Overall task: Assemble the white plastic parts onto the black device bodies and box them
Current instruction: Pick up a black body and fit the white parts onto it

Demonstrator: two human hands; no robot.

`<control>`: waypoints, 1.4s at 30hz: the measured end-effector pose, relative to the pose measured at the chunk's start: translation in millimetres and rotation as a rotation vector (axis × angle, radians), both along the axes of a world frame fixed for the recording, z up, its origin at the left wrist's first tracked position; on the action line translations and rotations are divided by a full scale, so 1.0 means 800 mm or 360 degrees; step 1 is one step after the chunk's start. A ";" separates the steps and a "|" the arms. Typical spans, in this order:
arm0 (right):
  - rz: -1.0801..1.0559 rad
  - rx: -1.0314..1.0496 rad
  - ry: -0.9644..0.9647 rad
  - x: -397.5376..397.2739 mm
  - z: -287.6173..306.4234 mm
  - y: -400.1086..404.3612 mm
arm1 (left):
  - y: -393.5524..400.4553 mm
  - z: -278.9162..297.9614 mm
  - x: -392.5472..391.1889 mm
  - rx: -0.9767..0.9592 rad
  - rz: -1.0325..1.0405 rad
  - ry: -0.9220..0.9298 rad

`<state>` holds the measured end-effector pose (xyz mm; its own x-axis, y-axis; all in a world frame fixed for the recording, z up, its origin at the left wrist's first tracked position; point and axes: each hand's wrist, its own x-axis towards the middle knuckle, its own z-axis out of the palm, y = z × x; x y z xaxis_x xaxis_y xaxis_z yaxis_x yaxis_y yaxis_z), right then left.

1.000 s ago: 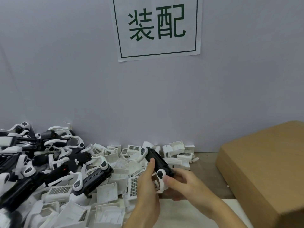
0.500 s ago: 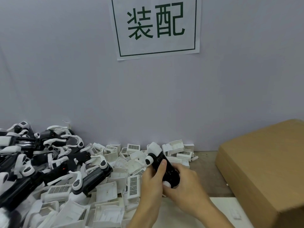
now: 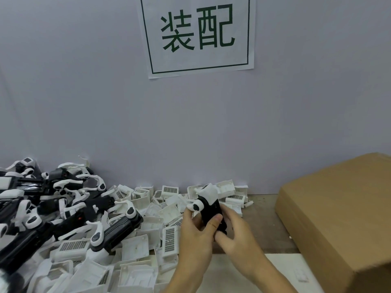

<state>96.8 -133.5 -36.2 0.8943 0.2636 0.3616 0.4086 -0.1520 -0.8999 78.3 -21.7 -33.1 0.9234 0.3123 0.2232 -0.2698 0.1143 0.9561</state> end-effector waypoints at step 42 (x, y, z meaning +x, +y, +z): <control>-0.0338 0.0740 0.0407 0.013 0.003 -0.002 | 0.004 0.019 -0.004 -0.0906 -0.0090 0.0273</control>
